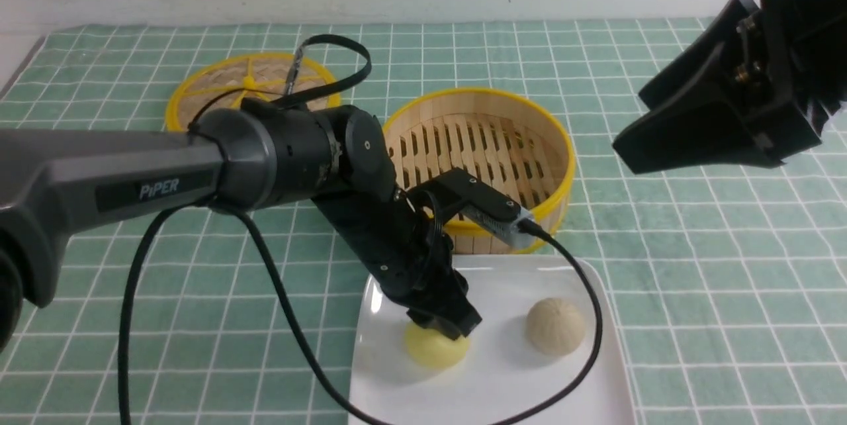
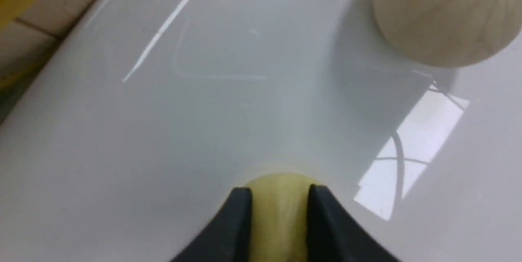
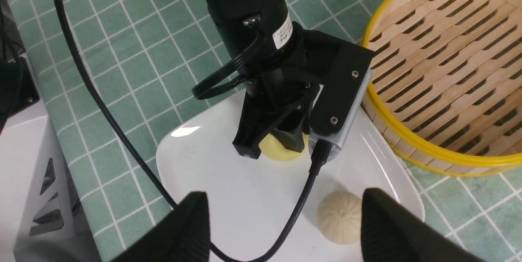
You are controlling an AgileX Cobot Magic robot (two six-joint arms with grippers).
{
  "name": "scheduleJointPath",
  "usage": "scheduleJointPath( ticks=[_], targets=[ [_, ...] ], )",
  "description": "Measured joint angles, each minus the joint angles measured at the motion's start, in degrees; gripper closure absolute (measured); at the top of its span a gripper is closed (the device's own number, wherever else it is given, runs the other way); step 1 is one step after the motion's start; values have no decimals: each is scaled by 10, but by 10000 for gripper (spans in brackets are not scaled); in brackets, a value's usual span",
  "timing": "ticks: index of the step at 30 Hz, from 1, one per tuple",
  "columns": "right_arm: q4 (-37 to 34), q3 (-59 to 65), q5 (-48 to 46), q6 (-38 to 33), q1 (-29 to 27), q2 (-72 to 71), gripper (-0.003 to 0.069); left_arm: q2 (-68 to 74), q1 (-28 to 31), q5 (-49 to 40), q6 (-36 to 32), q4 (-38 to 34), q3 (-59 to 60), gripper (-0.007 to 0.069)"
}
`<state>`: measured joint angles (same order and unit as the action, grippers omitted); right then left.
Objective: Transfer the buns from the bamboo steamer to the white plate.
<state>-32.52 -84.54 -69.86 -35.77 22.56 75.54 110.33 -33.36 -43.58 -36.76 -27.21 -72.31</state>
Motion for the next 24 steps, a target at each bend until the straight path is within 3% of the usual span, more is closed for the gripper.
scheduleJointPath(
  ticks=[2,5,9,14,18,23,24],
  targets=[
    [0,0,0,0,0,0,174,0,0,-1,6,0,-1,298],
    [0,0,0,0,0,0,174,-6,0,-1,16,1,-2,130],
    [0,0,0,-1,0,0,174,-31,0,1,18,3,-2,50],
    [14,0,14,-1,0,0,174,-89,0,1,20,3,-11,43],
    [65,0,95,0,0,0,174,-173,0,11,34,14,-21,71],
    [152,0,196,46,0,-7,174,-261,0,48,83,85,-22,82],
    [207,0,228,81,0,-16,174,-300,0,67,124,146,-22,84]
  ],
)
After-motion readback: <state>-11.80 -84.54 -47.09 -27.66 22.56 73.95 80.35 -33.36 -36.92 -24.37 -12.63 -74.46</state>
